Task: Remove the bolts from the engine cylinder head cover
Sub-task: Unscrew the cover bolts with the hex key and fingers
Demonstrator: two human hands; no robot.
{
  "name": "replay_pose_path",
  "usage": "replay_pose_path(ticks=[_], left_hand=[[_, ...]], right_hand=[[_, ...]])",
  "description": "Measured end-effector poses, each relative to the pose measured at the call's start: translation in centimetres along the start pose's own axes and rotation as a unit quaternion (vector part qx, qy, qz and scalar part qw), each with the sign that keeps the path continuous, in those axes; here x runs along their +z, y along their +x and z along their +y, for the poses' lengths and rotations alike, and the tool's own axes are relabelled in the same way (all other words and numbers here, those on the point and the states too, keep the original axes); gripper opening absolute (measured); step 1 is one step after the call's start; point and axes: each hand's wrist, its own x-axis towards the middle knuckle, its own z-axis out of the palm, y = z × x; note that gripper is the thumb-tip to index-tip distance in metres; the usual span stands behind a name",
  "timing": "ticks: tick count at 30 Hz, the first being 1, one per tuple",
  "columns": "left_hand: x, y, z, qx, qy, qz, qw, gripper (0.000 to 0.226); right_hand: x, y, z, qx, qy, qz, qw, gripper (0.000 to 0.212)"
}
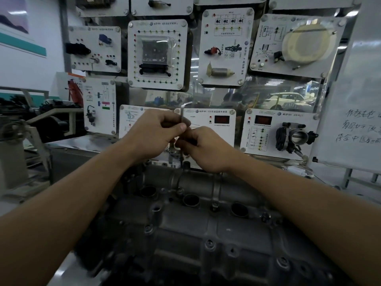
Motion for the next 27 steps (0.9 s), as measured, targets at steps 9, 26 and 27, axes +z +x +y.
replay_pose_path(ticks=[9, 26, 27], left_hand=[[-0.9, -0.7, 1.6, 0.003, 0.001, 0.018, 1.000, 0.016], [-2.9, -2.7, 2.3, 0.013, -0.108, -0.015, 0.994, 0.016], [-3.3, -3.6, 2.4, 0.013, -0.122, -0.031, 0.992, 0.018]], right_hand=[[-1.2, 0.3, -0.9, -0.011, -0.009, -0.011, 1.000, 0.028], [-1.8, -0.8, -3.9, -0.031, 0.082, -0.023, 0.996, 0.037], [-1.9, -1.2, -4.7, -0.038, 0.090, -0.048, 0.994, 0.038]])
